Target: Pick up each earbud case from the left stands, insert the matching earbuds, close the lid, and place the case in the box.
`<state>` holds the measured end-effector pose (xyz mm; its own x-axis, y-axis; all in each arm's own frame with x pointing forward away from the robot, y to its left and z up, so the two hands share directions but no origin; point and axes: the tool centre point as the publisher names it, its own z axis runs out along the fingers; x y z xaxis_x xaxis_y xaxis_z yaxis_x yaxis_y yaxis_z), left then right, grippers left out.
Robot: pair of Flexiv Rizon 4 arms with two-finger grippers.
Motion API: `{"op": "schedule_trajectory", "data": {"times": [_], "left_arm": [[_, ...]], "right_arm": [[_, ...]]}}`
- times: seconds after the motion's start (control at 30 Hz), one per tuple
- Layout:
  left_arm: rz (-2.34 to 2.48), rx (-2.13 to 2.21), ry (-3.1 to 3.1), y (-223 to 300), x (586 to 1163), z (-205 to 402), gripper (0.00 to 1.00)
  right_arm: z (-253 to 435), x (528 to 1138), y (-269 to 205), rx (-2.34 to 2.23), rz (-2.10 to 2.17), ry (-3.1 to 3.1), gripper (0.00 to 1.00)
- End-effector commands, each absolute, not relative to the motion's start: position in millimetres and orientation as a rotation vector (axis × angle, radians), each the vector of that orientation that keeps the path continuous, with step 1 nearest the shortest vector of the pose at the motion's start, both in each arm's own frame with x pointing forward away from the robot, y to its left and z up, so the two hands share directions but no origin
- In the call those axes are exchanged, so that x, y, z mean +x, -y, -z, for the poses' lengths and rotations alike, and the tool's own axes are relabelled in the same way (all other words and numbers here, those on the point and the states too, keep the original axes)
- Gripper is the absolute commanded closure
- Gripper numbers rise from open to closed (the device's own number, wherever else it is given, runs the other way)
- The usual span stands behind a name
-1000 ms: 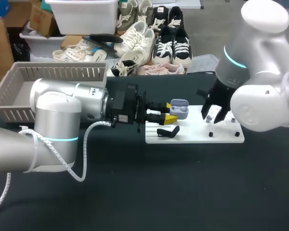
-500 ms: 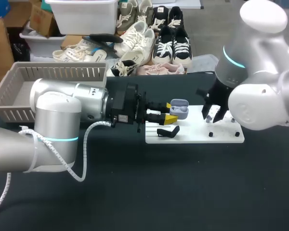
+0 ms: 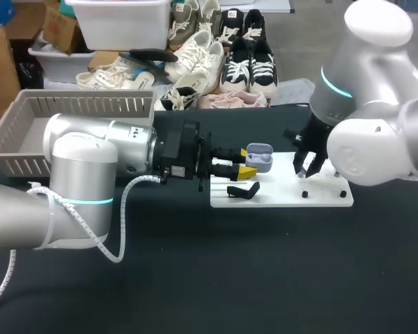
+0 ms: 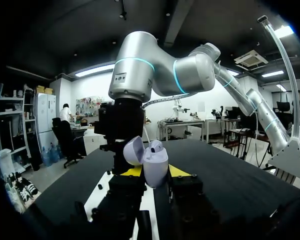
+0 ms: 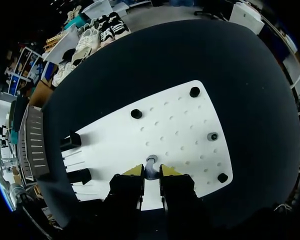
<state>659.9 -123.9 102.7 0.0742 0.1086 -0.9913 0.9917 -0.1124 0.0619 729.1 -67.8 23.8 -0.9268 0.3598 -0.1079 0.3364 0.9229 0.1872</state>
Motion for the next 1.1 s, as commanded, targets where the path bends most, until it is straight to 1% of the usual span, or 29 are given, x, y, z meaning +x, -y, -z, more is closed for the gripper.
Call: {"op": "schedule_trajectory", "data": {"times": [0.03,0.4,0.77,1.1], "left_arm": [[1.178,1.401,-1.188,124,659,-102,1.0],[1.178,1.401,-1.188,124,659,-102,1.0],[1.178,1.401,-1.188,124,659,-102,1.0],[1.178,1.401,-1.188,124,659,-102,1.0]], "right_arm": [[-22,731,66,0.536,-0.246,-2.949,1.0],[-29,727,71,0.55,-0.263,-2.953,1.0],[-50,714,81,0.577,-0.302,-2.922,1.0],[-94,708,98,0.602,-0.285,-2.935,1.0]]}}
